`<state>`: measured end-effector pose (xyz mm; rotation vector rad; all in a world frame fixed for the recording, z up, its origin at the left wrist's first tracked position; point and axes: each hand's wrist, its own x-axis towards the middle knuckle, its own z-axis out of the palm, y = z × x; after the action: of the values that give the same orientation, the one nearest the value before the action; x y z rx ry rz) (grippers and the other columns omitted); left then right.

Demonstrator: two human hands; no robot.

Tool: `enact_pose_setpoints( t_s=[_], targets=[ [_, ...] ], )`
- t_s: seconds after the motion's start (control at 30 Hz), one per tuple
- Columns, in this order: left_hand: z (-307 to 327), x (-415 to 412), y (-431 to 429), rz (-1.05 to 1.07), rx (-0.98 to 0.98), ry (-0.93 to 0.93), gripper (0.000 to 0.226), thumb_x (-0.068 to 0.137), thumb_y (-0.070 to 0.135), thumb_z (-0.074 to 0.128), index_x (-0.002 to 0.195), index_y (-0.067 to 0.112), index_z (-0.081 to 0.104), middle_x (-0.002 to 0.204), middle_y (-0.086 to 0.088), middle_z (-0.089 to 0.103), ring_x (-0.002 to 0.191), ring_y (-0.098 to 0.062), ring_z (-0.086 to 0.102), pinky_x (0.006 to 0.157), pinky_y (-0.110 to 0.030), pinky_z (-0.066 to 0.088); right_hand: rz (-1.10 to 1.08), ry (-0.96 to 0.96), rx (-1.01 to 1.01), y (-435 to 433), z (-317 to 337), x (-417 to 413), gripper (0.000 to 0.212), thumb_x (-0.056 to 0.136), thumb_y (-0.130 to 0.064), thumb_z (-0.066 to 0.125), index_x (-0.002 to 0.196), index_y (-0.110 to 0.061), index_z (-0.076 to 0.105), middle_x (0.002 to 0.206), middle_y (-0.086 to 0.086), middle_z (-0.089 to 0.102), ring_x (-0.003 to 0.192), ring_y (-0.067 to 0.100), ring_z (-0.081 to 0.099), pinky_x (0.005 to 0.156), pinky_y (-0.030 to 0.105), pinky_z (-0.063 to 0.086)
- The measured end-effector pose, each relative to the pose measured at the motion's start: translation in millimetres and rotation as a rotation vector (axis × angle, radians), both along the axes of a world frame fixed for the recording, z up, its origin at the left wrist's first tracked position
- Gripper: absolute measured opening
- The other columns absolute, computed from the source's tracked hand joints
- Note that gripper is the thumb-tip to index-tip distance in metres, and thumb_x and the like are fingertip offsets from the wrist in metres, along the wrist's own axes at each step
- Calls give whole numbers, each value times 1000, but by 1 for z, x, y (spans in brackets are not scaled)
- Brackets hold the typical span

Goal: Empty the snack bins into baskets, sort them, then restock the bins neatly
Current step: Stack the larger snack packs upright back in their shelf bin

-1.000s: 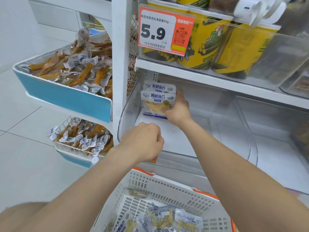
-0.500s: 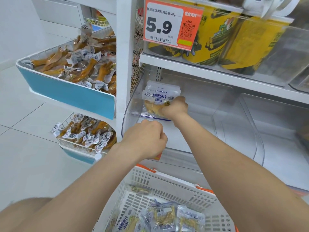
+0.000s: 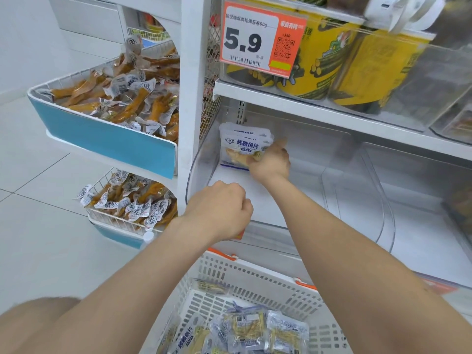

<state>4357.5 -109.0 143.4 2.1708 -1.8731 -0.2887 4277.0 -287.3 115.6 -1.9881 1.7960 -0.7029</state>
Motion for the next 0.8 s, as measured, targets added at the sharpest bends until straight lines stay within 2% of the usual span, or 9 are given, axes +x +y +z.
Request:
enact_pose_setpoints(
  t_s=[0.07, 0.17, 0.27, 0.47, 0.6, 0.7, 0.73, 0.8],
  targets=[
    [0, 0, 0, 0, 1, -4, 36, 103, 43, 38, 100, 22, 66, 94, -5, 64, 86, -32, 62, 63, -35, 41, 1, 94, 60, -1, 0, 2, 89, 90, -41, 74, 147, 1, 22, 137, 20, 46, 126, 39, 51, 101, 41, 46],
    [1, -1, 0, -1, 4, -4, 36, 104, 43, 37, 99, 22, 66, 95, -5, 63, 87, -32, 61, 64, -35, 40, 24, -10, 166, -4, -2, 8, 74, 89, -37, 75, 136, -1, 30, 135, 19, 56, 124, 36, 58, 90, 34, 49],
    [1, 0, 0, -4, 5, 2, 37, 104, 44, 37, 101, 22, 67, 96, -5, 63, 88, -33, 62, 65, -36, 42, 9, -73, 193, -4, -2, 11, 70, 88, -40, 77, 131, -2, 35, 133, 14, 60, 122, 33, 60, 82, 30, 46],
    [1, 1, -1, -3, 20, 9, 35, 103, 44, 39, 106, 23, 67, 100, -5, 65, 90, -32, 62, 67, -36, 44, -22, -68, 231, -6, 2, 5, 75, 85, -42, 80, 133, 0, 41, 133, 13, 58, 124, 31, 60, 90, 33, 52],
    [3, 2, 0, -7, -4, 28, 33, 102, 44, 42, 104, 23, 68, 97, -3, 67, 88, -30, 64, 70, -37, 52, -62, -91, 273, -2, 12, -4, 70, 82, -35, 82, 131, -3, 42, 132, 13, 60, 122, 31, 62, 90, 34, 56],
    [7, 3, 5, -6, -89, 66, 27, 101, 38, 46, 102, 23, 69, 97, -2, 71, 86, -27, 67, 75, -42, 60, -75, -68, 348, 20, 35, -19, 71, 86, -36, 76, 136, -4, 37, 135, 15, 55, 123, 33, 59, 95, 40, 55],
    [10, 3, 8, -9, -154, 77, 24, 101, 35, 49, 105, 23, 69, 100, -1, 72, 90, -25, 67, 78, -42, 60, -38, -52, 322, 35, 45, -29, 64, 89, -35, 72, 136, -5, 40, 131, 13, 56, 120, 33, 59, 93, 39, 54],
    [18, -2, 19, -41, -330, 114, 17, 98, 29, 54, 109, 24, 67, 103, 6, 67, 97, -19, 62, 81, -39, 55, 69, -62, 131, 75, 62, -52, 43, 94, -30, 63, 132, -11, 55, 115, 5, 63, 113, 26, 61, 89, 33, 50]
  ],
)
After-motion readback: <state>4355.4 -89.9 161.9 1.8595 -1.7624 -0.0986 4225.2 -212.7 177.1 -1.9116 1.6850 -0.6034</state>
